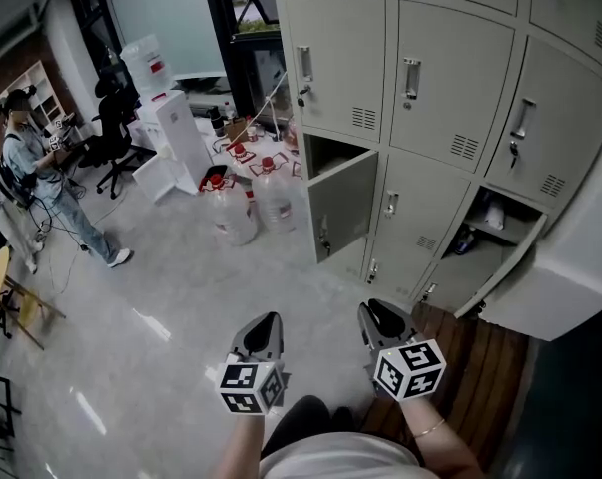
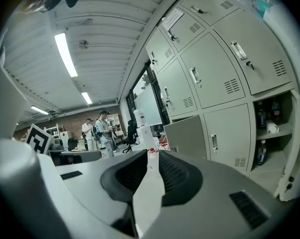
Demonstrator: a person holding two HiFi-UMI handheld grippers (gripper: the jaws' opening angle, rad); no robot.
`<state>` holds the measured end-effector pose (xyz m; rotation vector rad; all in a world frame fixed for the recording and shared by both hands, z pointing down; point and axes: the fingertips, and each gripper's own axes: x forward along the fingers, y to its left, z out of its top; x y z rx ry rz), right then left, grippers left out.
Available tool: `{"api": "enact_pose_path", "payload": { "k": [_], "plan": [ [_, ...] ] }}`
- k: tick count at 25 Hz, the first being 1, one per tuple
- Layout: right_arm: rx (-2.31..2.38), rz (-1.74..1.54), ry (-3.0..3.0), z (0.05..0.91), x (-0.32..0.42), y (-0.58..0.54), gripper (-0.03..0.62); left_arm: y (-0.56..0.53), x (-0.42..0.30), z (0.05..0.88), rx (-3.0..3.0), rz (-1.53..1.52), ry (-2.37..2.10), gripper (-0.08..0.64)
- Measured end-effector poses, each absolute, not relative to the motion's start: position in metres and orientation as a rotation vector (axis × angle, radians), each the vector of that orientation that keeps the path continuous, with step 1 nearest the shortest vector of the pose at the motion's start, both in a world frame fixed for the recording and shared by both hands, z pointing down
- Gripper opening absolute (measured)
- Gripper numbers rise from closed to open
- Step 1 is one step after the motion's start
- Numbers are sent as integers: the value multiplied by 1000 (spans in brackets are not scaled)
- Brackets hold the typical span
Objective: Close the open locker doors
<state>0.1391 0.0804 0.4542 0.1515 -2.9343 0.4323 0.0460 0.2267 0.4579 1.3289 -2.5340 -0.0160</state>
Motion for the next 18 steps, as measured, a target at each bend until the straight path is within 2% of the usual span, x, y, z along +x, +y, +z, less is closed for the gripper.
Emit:
{"api": "enact_pose_path", "payload": {
  "k": [7,18],
  "plan": [
    [100,456,-2921,458,114,76,114,213,24,463,1323,1,-2516,20],
    [114,378,-2938,452,-12,38,121,178,-95,475,1312,-41,-2508,20]
  ]
}}
